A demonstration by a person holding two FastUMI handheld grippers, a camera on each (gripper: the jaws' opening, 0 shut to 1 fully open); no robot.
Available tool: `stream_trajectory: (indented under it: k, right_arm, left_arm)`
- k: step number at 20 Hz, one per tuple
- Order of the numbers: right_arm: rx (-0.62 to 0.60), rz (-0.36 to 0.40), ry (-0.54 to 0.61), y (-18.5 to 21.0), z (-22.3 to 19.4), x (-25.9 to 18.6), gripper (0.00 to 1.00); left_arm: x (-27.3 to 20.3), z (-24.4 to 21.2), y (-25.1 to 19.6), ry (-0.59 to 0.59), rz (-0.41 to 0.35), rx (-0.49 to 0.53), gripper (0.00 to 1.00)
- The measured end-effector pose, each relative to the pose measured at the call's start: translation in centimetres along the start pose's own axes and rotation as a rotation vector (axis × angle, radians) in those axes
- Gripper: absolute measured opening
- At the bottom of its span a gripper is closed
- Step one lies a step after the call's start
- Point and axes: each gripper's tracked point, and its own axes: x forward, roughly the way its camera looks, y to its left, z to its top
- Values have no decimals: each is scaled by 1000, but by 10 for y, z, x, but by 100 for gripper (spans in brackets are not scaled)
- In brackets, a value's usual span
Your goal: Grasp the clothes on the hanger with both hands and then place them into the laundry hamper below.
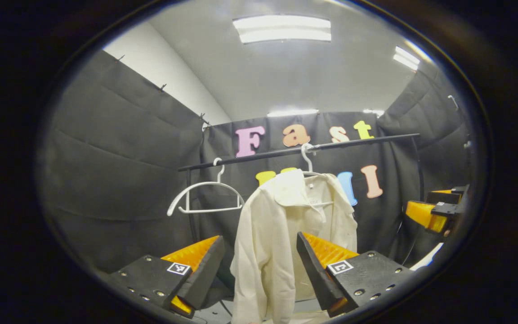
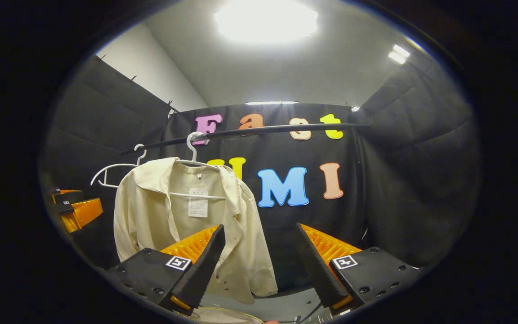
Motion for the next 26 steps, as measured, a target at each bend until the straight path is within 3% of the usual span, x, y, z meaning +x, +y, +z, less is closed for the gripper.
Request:
stream_trajectory:
  k: [1,4,5,8,9,10,15,16,17,26]
  right_arm:
    - [6,19,-1,3,-2,8,98]
    - [20,78,6,10,-9,36,94]
    - [23,94,10,11,-13,46,98]
    - [34,151,20,18,-19,72,94]
    - [32,168,19,20,-21,81,98]
    - [27,185,18,22,-22,90,94]
    - [50,261,-11,37,-26,127,98]
    - [53,273,-13,41,-27,135,94]
    - [55,281,-14,44,-29,143,98]
    - [68,330,29,60,-53,204,98]
  left_arm:
    - [6,0,-4,1,4,2,94]
    - [24,-3,-23,7,19,6,94]
    - [31,-4,-31,6,21,9,94]
    - [51,-9,-48,11,34,23,94]
    - [58,-12,-52,13,40,21,94]
    - [64,-14,-56,13,48,18,94]
    - [91,-32,-71,43,76,23,94]
    - [96,-35,-75,48,79,28,94]
    - [102,-39,-76,54,83,32,94]
    - [139,-55,-90,72,121,51,94]
